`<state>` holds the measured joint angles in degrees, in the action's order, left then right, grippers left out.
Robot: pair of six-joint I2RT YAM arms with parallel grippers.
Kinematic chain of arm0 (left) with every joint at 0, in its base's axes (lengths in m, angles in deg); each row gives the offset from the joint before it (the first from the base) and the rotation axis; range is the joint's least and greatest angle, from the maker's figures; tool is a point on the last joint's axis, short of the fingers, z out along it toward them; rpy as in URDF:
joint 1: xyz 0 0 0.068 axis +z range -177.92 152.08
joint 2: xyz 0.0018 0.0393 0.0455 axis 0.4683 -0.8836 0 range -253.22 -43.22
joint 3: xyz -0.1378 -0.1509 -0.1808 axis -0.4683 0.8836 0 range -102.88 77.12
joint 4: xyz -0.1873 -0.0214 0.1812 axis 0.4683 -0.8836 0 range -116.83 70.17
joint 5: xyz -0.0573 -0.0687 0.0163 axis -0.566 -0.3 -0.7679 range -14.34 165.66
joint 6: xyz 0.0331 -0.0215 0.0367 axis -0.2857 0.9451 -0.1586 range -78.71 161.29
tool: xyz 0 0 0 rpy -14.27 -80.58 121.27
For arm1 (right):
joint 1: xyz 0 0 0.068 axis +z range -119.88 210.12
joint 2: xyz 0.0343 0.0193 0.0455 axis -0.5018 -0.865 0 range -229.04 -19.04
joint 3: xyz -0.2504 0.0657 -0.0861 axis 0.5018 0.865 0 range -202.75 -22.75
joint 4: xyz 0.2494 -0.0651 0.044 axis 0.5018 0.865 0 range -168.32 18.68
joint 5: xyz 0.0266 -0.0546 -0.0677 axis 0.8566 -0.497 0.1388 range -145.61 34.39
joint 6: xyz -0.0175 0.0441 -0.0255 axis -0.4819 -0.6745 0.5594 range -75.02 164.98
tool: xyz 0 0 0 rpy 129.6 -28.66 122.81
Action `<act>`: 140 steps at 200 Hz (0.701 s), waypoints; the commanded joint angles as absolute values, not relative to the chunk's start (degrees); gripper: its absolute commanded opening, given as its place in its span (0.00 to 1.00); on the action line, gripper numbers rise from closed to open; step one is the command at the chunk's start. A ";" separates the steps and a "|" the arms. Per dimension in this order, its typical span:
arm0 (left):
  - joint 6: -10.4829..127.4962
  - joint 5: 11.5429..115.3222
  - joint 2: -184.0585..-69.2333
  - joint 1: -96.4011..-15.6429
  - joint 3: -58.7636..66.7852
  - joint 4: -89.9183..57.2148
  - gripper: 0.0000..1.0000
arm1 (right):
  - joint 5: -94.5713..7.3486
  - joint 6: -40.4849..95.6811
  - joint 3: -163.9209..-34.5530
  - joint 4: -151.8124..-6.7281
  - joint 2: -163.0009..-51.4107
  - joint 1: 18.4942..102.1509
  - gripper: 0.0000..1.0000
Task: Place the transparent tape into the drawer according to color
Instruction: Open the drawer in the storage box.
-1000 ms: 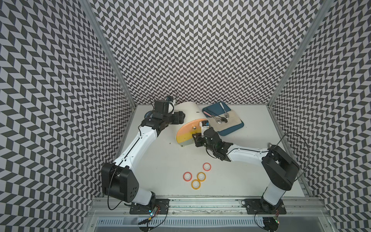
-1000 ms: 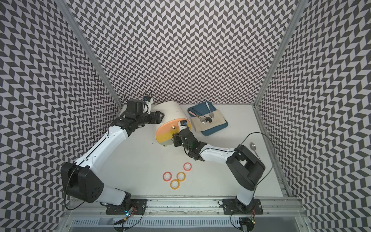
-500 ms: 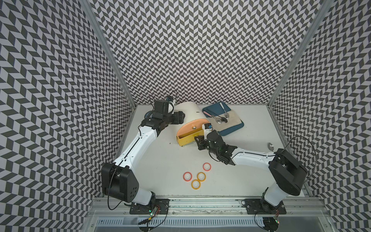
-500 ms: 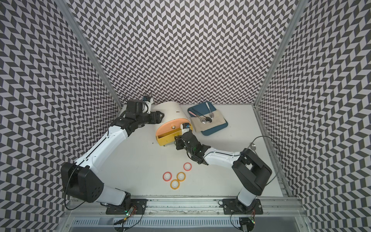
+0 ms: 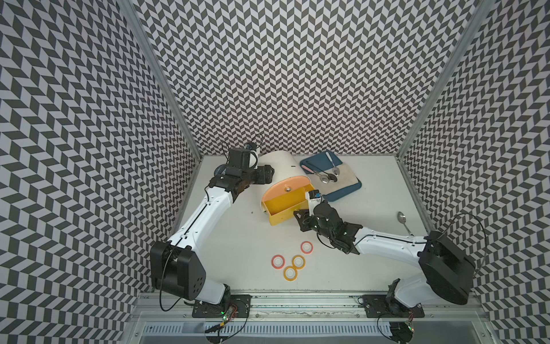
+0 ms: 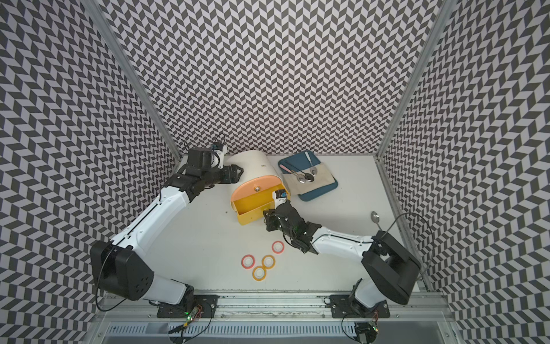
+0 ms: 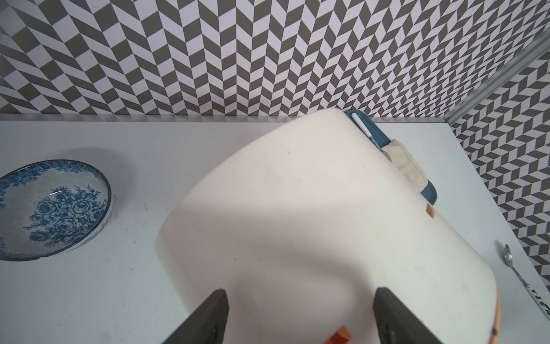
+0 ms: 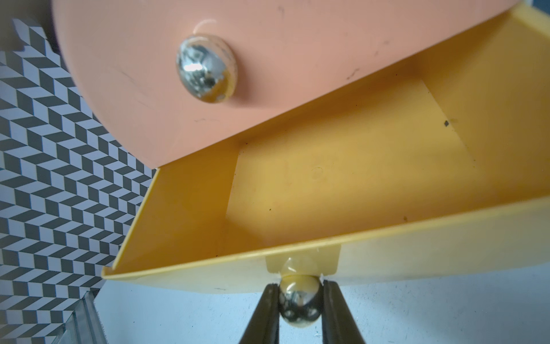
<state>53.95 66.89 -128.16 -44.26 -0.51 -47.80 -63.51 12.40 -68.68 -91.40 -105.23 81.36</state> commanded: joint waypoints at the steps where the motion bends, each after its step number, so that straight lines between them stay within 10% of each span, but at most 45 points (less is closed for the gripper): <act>1: 52.45 67.82 -129.25 -44.09 1.50 -52.88 0.80 | -63.59 12.27 -68.36 -90.52 -103.27 81.71 0.33; 27: 52.54 67.84 -129.09 -44.09 1.73 -52.72 0.81 | -63.54 12.33 -68.60 -87.11 -100.93 81.82 0.35; 30: 52.61 67.84 -129.02 -44.09 1.76 -52.71 0.81 | -63.22 12.92 -68.62 -86.58 -100.55 81.84 0.65; 45: 52.93 67.75 -128.69 -44.10 2.07 -52.38 0.82 | -62.57 13.89 -68.80 -83.74 -98.49 81.93 0.76; 140: 56.25 64.05 -121.43 -42.55 6.01 -47.90 0.97 | -56.66 15.45 -65.23 -67.24 -95.54 81.73 0.81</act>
<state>55.35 66.10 -124.21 -43.39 3.86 -46.84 -58.53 14.66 -67.06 -71.25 -94.87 81.47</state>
